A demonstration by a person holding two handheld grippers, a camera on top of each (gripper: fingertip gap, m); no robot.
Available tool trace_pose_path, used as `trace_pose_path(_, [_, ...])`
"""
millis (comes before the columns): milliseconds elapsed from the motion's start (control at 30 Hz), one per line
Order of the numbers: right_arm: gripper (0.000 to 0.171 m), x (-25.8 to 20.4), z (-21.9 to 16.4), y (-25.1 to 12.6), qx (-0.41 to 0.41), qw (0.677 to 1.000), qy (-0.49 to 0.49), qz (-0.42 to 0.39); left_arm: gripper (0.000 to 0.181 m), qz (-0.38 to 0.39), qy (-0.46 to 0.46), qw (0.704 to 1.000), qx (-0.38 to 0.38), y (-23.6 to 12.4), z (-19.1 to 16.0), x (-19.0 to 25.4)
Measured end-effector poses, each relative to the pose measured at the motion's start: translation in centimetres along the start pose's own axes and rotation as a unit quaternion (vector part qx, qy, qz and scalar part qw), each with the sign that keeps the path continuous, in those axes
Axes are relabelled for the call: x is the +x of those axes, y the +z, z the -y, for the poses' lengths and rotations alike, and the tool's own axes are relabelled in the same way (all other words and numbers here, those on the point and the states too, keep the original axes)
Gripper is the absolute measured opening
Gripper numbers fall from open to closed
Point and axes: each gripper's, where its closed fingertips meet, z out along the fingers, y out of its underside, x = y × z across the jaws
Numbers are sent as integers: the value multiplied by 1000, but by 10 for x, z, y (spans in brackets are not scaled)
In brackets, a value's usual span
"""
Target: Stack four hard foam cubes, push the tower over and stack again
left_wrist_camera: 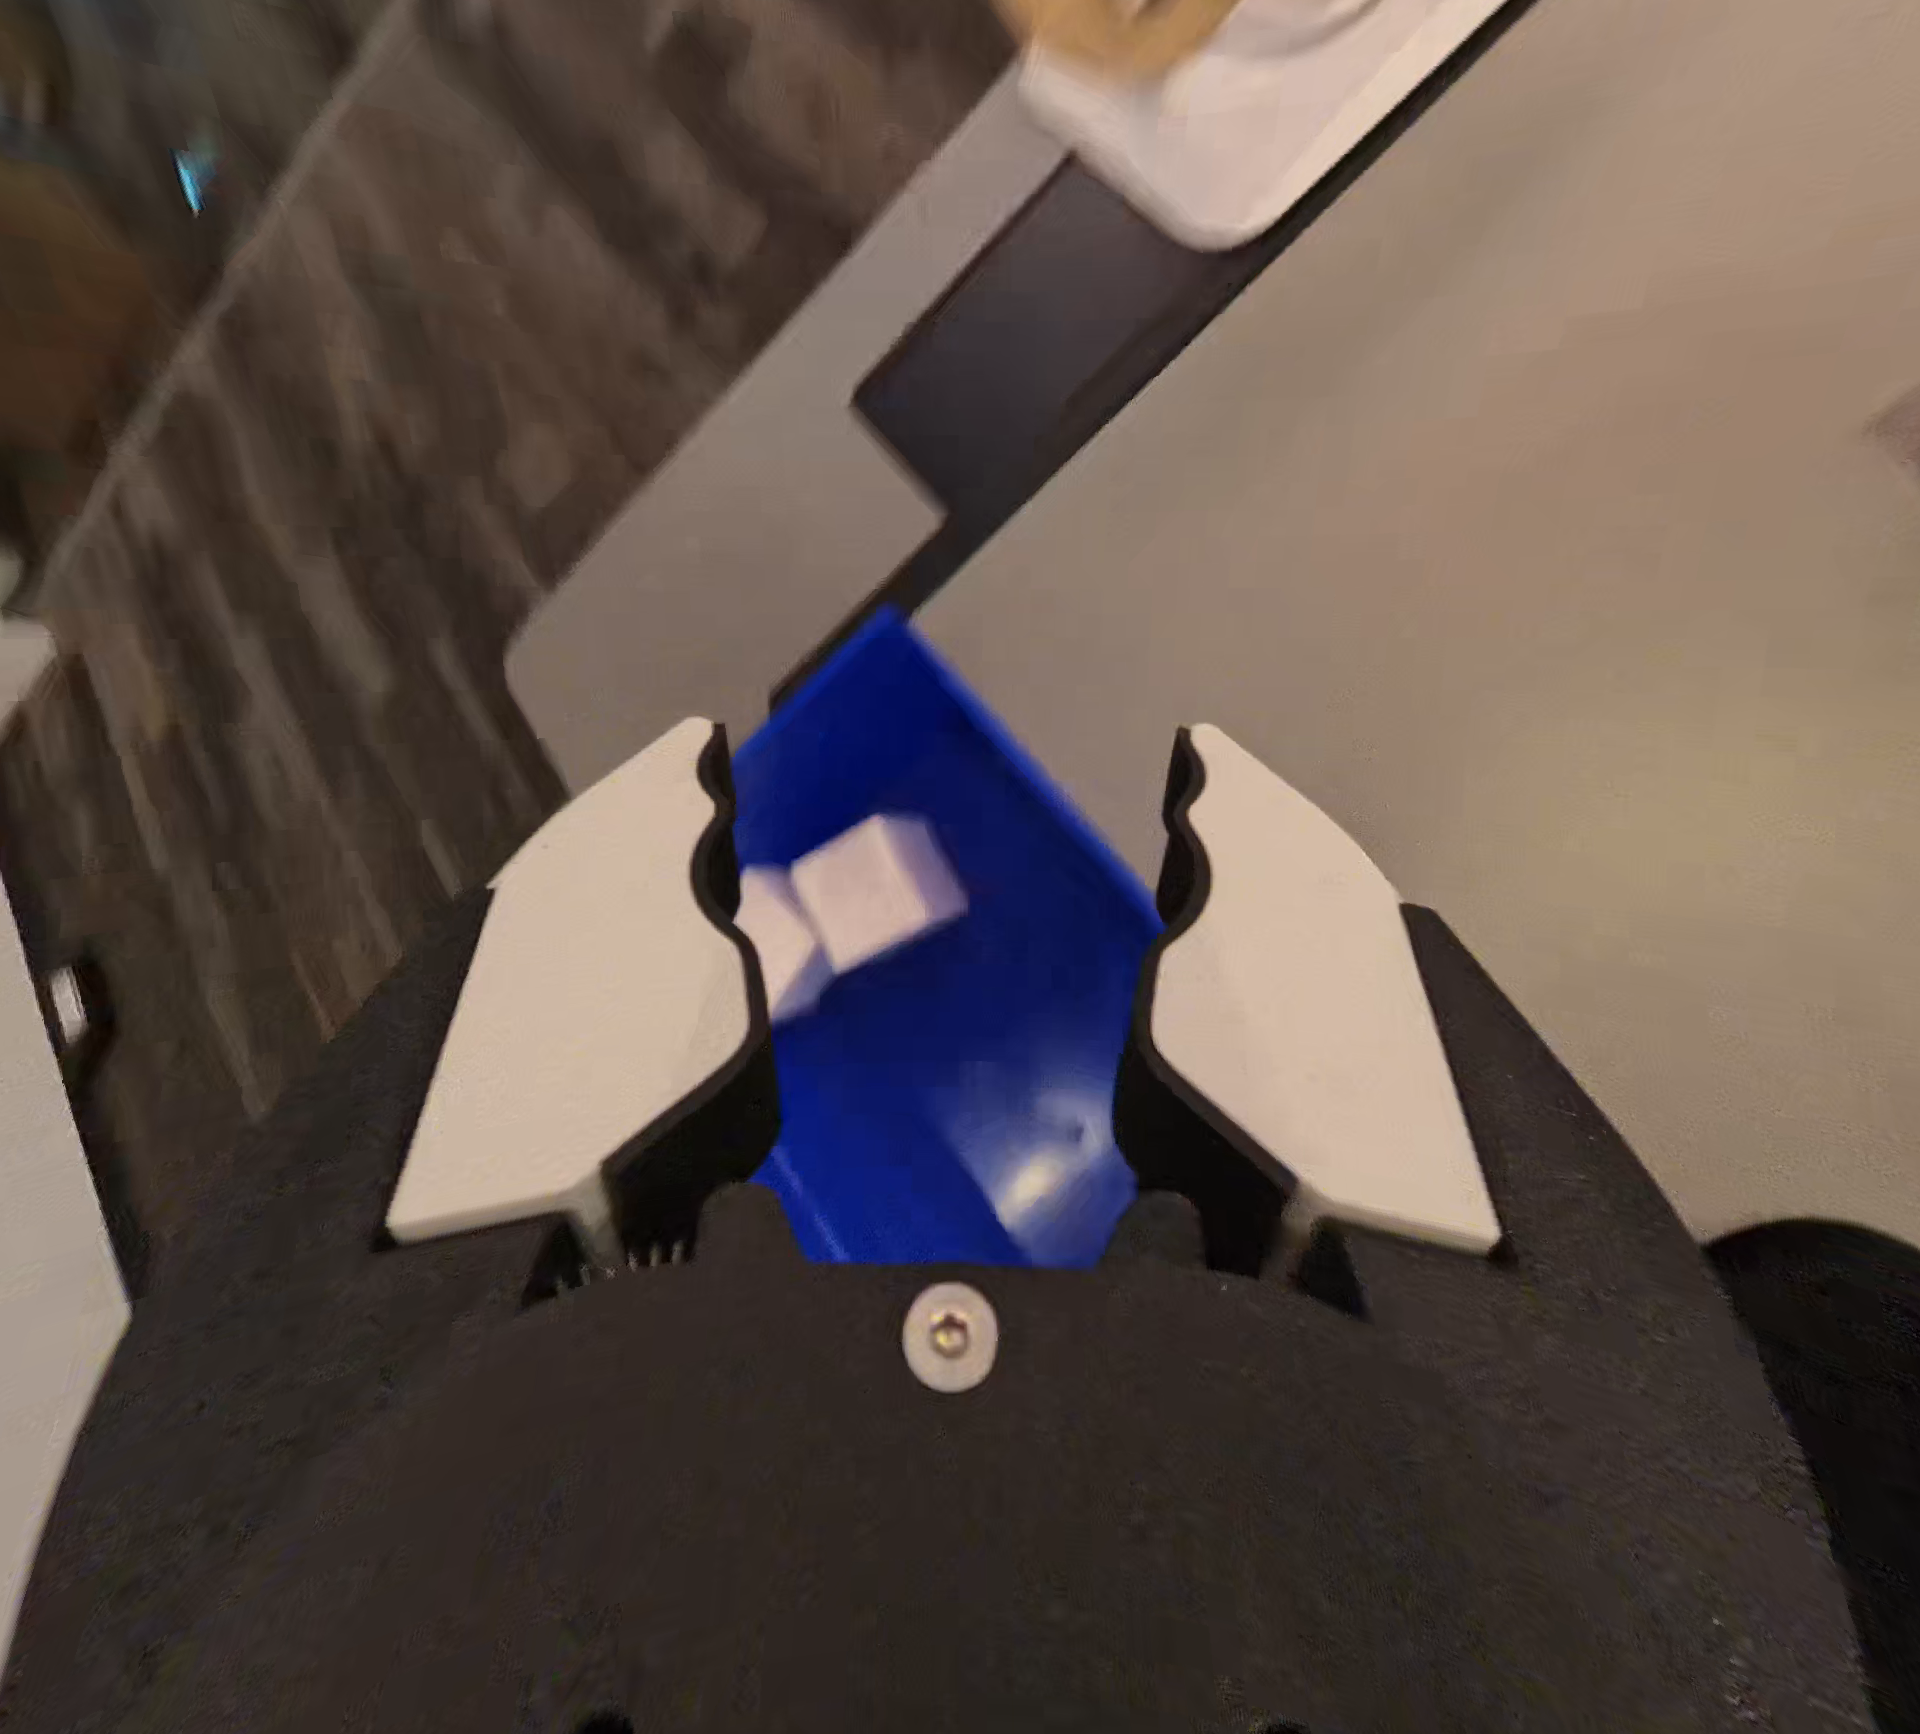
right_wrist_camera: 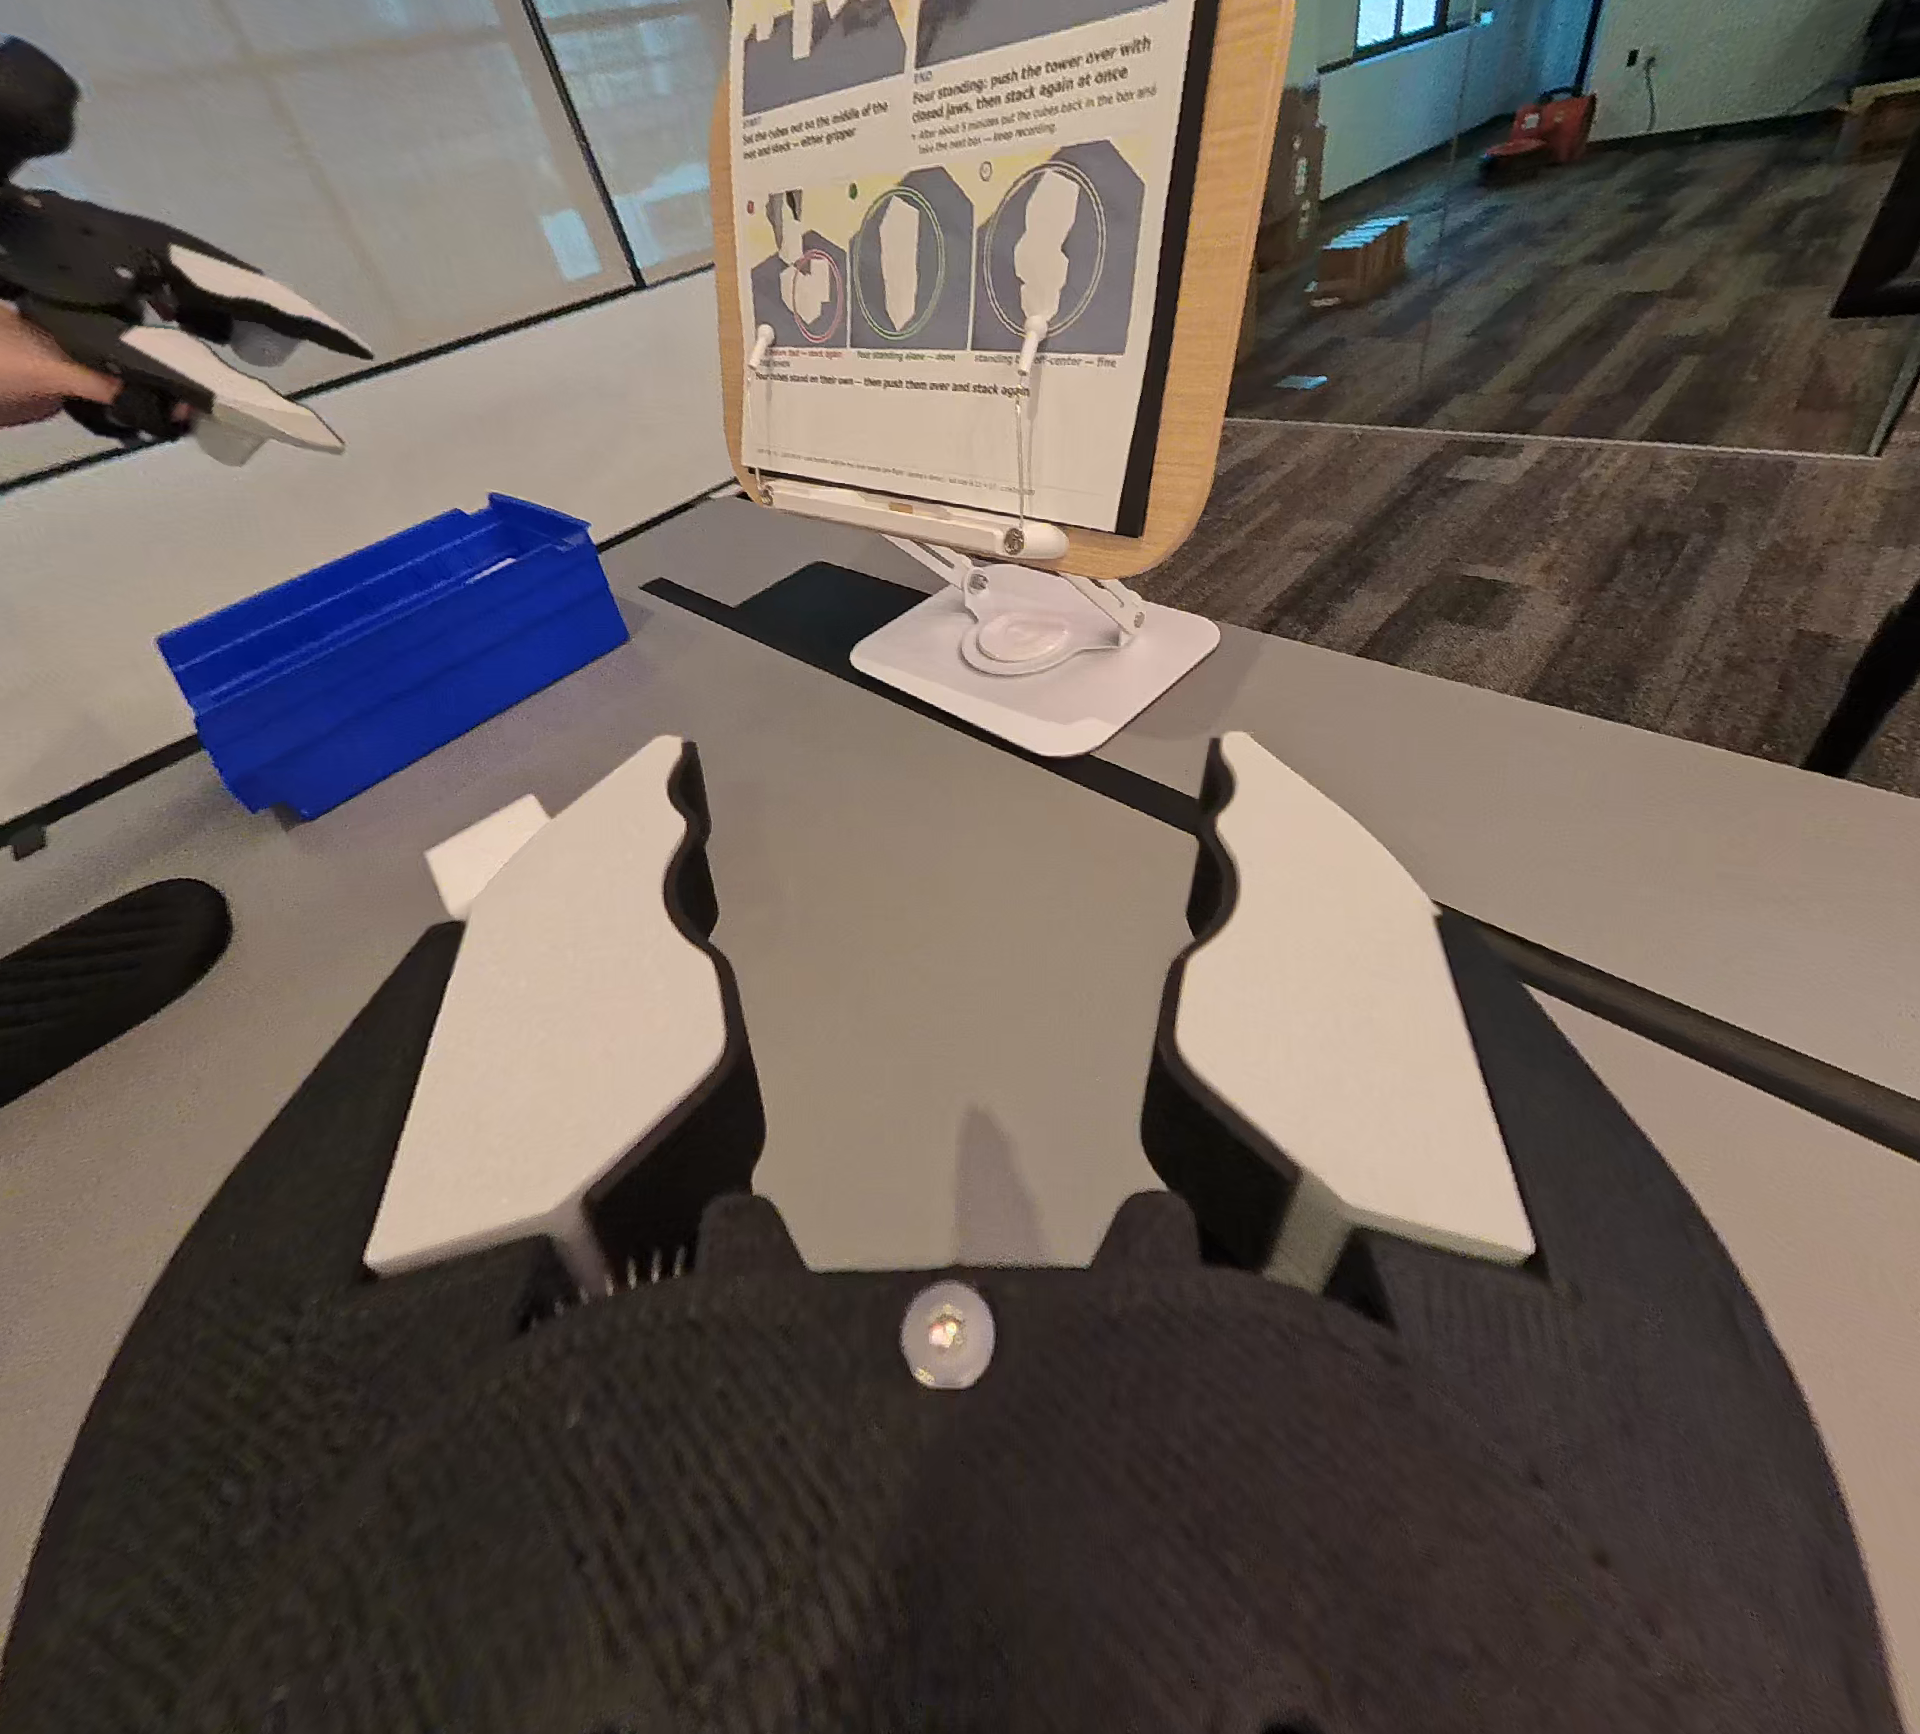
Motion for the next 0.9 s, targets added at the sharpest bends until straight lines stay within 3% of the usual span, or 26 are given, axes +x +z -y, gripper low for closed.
trace_pose_path(200, [91,10,-12,6,-29,999,-5,-22,80,-11,-150,970,-189,62,-105,-40])
trace_pose_path(333, [91,13,-18,10,-45,999,-10,-30,79,-26,-229,938,-257,89,-144,-41])
trace_pose_path(533, [91,14,-27,14,-63,997,-16,-37,83,-5,-324,901,-289,108,-156,-49])
trace_pose_path(633, [91,14,-27,15,-66,997,-19,-39,87,-34,-362,881,-304,111,-155,-38])
trace_pose_path(900, [91,13,-25,14,-64,997,-23,-38,79,-35,-389,864,-317,121,-162,-33])
